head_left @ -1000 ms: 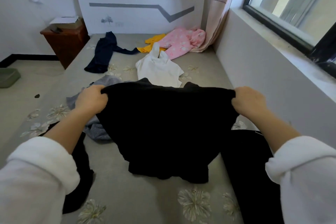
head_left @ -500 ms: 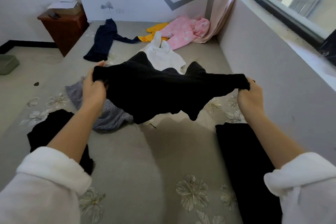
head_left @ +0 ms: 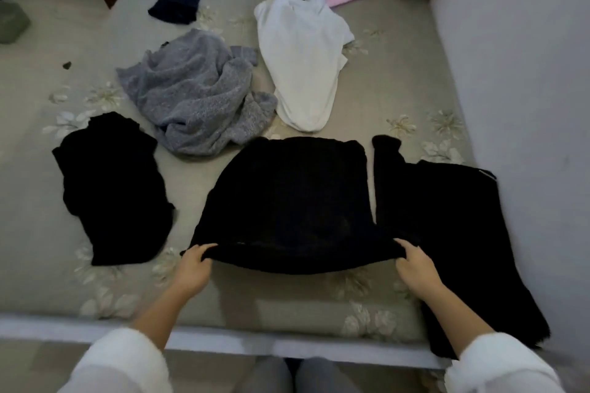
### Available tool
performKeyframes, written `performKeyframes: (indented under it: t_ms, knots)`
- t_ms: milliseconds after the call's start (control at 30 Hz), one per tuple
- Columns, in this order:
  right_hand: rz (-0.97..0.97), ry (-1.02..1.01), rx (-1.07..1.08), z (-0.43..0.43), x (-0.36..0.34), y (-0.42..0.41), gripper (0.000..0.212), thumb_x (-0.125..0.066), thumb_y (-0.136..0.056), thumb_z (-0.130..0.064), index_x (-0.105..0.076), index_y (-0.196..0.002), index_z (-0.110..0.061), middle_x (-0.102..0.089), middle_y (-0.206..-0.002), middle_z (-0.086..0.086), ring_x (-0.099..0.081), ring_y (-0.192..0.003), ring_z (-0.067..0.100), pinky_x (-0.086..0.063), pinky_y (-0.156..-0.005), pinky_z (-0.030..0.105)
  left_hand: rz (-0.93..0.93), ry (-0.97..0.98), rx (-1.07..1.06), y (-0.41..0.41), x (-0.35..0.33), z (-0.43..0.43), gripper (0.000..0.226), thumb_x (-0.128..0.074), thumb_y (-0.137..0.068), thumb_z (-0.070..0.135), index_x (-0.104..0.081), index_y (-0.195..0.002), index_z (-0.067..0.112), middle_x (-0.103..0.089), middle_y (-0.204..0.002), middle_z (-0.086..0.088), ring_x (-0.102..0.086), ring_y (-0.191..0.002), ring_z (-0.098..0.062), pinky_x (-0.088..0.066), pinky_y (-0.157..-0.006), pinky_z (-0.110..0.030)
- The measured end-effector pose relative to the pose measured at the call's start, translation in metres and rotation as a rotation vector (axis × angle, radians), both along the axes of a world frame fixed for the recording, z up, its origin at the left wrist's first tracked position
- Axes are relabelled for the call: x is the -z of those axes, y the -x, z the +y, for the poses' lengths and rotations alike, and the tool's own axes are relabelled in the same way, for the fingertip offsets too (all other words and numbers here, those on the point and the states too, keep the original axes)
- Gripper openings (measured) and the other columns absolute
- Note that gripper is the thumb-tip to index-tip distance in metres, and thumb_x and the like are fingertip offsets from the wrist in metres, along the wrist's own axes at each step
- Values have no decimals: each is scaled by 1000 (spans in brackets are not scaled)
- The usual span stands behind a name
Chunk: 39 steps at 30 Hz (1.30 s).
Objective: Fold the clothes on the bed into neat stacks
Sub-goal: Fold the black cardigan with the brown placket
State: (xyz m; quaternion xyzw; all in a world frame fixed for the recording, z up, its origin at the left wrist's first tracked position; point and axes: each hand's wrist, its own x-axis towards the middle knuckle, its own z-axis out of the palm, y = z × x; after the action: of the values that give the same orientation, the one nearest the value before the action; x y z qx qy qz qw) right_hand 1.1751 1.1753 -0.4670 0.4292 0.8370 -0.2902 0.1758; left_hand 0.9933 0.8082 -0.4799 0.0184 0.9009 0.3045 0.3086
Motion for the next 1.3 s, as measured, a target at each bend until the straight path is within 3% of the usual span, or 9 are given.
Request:
performKeyframes:
  t_ms: [267,367,500,633,767,900,1000,1167,1300]
  knots:
    - [-439,-151,-304,-34,63,-63,58,-42,-98,-20,-18,-151,-21,-45,-141,12,-52,-119,27,-47,-91,35,-254,392,295,-50,73,-18,54,-40,-98,6,-30,-148,21,-7,-159,-16,-24,-143,-27,-39,-93,-29]
    - [-608,-48,-348,-38,71,-61,32,-41,-98,-17,-42,-130,-18,-60,-114,9,-59,-94,25,-50,-81,33,-408,495,408,-57,86,-16,52,-42,-97,18,-30,-148,19,-25,-152,-20,-33,-136,-33,-38,-99,-34]
    - [-325,62,-204,-54,81,-15,36,-47,-95,-18,-46,-130,-10,-59,-117,11,-59,-99,25,-49,-76,31,-235,483,332,-63,96,15,51,-47,-94,30,-38,-142,17,-41,-138,-12,-35,-126,-31,-38,-100,-38]
    - [-147,131,-91,-74,103,16,67,-56,-94,-27,-22,-147,-6,-39,-143,14,-41,-127,29,-42,-102,42,-221,286,211,-70,108,52,68,-53,-91,39,-24,-150,19,-38,-146,-5,-31,-133,-28,-35,-103,-42]
    - [-162,285,148,-82,126,14,62,-59,-93,-25,-26,-142,-6,-55,-119,14,-58,-103,28,-51,-82,35,-315,360,132,-73,121,71,75,-59,-88,46,-23,-149,22,-40,-143,-4,-35,-132,-26,-28,-105,-47]
    - [-21,350,130,-83,133,-11,11,-63,-88,-9,-58,-97,-12,-56,-76,-2,-56,-70,13,-46,-61,23,-353,167,159,-75,121,60,39,-63,-85,28,-57,-124,28,-57,-114,2,-45,-119,-23,-33,-104,-47]
    - [30,394,-42,-78,123,-33,20,-64,-82,-1,-67,-99,-11,-59,-91,-1,-57,-87,15,-44,-71,15,-327,53,372,-79,112,40,32,-65,-83,12,-66,-107,33,-50,-106,14,-37,-117,-18,-32,-105,-44]
    - [-360,267,-724,-76,119,-66,43,-52,-82,-11,-61,-122,-23,-50,-127,-4,-43,-117,19,-34,-93,32,-428,226,776,-89,109,11,53,-50,-83,1,-64,-110,44,-45,-118,16,-34,-117,-15,-31,-96,-35]
    - [-253,502,-442,-89,120,-55,51,-52,-79,-3,-65,-121,-28,-56,-116,-6,-50,-116,14,-39,-97,23,-463,117,635,-89,114,21,46,-53,-86,1,-60,-125,25,-60,-112,4,-53,-112,-14,-44,-95,-23]
